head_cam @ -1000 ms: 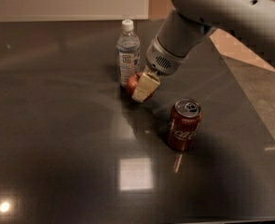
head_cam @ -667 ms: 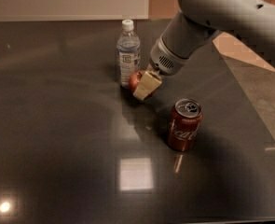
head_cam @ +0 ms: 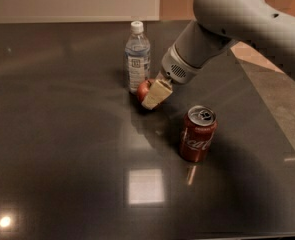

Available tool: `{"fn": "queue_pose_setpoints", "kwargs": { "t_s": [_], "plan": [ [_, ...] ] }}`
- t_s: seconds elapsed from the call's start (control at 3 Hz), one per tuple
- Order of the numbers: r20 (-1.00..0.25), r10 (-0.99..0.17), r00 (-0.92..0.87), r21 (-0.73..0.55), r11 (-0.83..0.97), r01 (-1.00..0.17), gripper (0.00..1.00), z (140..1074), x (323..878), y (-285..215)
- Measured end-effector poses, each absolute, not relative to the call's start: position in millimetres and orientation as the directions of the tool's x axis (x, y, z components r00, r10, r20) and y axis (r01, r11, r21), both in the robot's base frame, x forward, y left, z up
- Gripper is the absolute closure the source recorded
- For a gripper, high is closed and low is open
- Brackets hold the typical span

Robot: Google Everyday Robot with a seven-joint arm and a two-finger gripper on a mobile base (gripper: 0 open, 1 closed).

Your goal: Move apple near blue plastic bottle

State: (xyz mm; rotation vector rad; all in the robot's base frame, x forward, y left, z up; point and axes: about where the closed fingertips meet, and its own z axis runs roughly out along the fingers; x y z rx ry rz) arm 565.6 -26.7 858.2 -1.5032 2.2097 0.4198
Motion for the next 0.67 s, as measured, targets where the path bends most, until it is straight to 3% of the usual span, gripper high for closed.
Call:
{"fn": "queue_pose_setpoints", "kwargs": {
  "t_s": [0.33, 0.67],
  "plan": [
    [-0.514, -0.8, -0.311, 0.02, 0.351, -0.936, 0.13, 851.9, 565.0, -24.3],
    [-0.513, -0.801, -0.309, 0.02, 0.349, -0.937, 0.0, 851.8, 564.5, -23.0]
  ]
}}
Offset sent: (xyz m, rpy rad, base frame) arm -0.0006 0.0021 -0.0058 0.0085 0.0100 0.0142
